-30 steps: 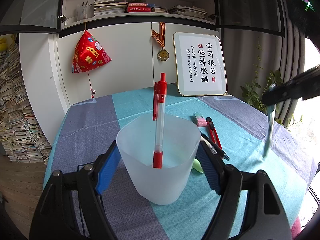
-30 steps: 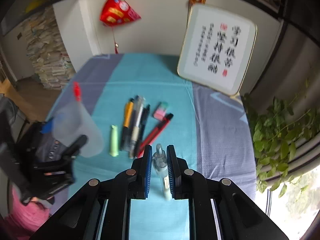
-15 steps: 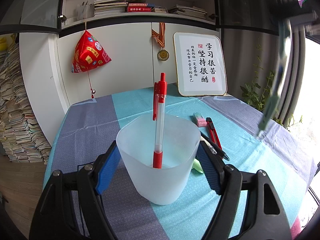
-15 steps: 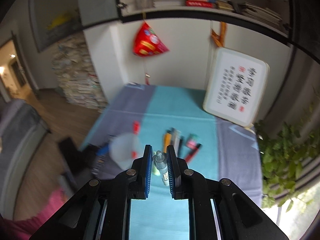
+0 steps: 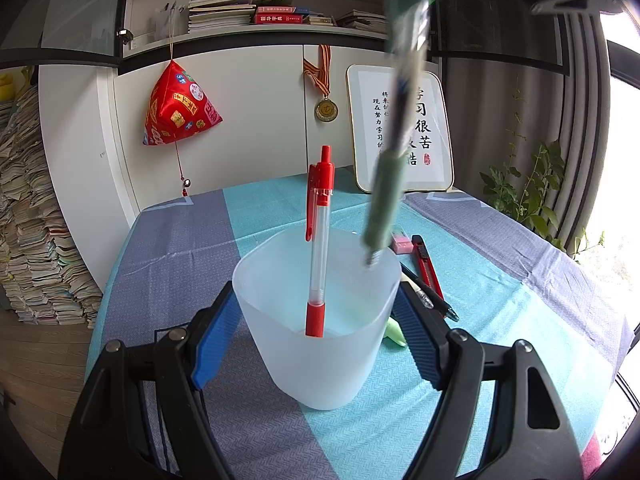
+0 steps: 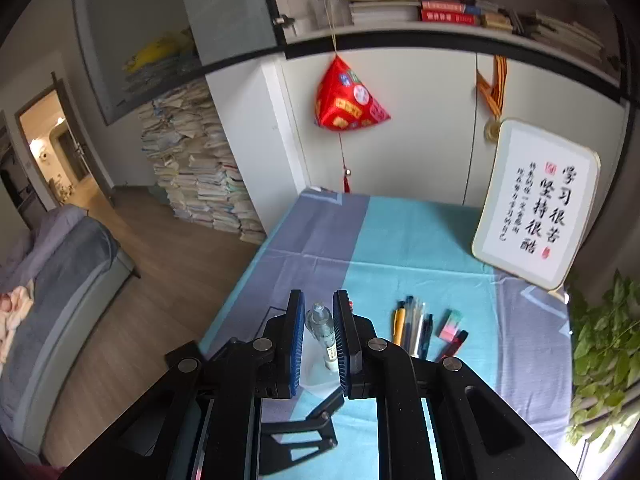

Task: Organize stationery
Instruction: 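Lift the clear pen and lower it into the cup beside the red pen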

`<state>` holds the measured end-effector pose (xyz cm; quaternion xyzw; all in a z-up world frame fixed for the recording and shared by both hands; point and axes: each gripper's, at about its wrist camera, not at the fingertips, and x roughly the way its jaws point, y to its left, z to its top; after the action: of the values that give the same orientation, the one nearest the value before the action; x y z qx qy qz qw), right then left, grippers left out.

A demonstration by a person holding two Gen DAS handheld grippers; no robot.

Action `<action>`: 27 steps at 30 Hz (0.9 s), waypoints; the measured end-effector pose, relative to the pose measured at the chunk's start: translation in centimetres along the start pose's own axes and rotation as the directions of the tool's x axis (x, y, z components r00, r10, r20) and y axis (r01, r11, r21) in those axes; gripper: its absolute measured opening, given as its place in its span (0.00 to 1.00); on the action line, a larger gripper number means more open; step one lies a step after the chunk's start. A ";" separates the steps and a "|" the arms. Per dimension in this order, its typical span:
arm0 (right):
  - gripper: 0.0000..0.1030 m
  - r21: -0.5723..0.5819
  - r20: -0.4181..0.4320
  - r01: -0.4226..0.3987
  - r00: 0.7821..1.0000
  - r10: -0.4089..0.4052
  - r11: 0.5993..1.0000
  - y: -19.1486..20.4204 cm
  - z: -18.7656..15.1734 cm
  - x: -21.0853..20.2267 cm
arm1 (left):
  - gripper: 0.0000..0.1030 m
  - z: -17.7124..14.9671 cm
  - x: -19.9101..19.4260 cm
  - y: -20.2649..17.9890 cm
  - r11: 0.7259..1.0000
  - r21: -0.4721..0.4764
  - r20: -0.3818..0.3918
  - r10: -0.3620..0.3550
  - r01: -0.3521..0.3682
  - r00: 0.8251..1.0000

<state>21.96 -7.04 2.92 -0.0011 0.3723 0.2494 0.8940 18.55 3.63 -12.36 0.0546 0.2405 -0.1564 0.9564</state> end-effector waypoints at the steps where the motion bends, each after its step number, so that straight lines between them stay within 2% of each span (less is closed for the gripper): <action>1: 0.15 0.007 -0.009 -0.001 1.000 0.001 1.000 -0.2 -0.1 0.5 | 0.73 0.0 0.0 0.0 1.000 0.000 0.000 0.000 0.000 1.000; 9: 0.15 0.050 -0.089 0.003 0.996 0.002 0.999 -1.8 -1.3 4.4 | 0.73 0.0 0.0 0.0 1.000 0.000 0.000 0.000 0.000 1.000; 20: 0.15 0.092 -0.165 -0.026 0.986 0.041 0.995 -2.9 -2.0 6.8 | 0.73 0.0 0.0 0.0 1.000 0.000 0.000 0.000 0.000 1.000; 24: 0.15 0.079 -0.177 -0.012 0.984 0.025 0.997 -3.0 -2.1 7.0 | 0.73 0.0 0.1 -0.1 1.000 0.000 -0.001 0.000 0.000 1.000; 27: 0.15 0.111 -0.141 -0.031 0.989 0.046 0.993 -4.1 -2.2 6.1 | 0.73 0.0 0.1 -0.1 1.000 0.000 -0.001 0.000 0.000 1.000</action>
<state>26.03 -8.35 -3.48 0.0368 0.4488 0.2452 0.8586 18.59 3.54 -12.38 0.0546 0.2407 -0.1563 0.9564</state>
